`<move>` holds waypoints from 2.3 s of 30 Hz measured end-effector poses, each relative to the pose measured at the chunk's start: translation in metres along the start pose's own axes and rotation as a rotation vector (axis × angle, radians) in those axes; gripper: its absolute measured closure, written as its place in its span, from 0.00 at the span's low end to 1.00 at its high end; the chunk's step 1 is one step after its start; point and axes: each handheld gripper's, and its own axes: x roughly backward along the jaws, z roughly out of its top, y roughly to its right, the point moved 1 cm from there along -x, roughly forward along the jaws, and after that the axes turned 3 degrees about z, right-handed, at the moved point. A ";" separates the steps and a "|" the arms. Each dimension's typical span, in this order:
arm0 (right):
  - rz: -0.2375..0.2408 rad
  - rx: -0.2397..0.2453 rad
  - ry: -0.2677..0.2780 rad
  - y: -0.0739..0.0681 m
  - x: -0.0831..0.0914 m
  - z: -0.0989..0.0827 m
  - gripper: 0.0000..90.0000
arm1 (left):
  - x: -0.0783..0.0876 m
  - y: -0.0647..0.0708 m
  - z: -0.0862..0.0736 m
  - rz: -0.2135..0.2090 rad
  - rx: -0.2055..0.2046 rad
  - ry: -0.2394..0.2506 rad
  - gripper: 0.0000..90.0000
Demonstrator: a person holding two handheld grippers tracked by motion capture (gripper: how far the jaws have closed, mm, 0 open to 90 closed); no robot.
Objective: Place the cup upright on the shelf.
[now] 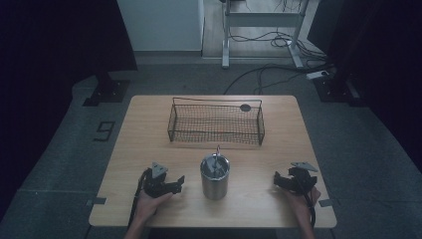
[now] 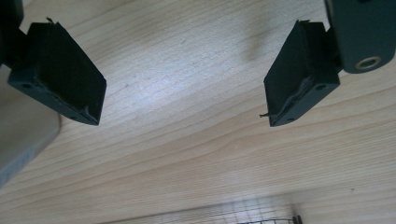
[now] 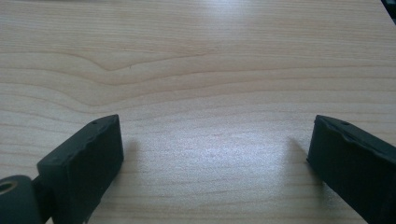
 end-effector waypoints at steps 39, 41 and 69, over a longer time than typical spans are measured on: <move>-0.003 -0.002 -0.003 0.002 -0.001 0.000 0.01 | 0.037 0.014 0.024 -0.059 0.020 0.133 0.14; -0.004 -0.002 -0.003 0.002 -0.001 0.000 0.01 | 0.039 0.017 0.026 -0.077 0.025 0.144 0.14; -0.013 -0.012 -0.003 0.002 -0.001 0.000 0.01 | 0.061 0.062 0.033 -0.288 -0.068 0.180 0.02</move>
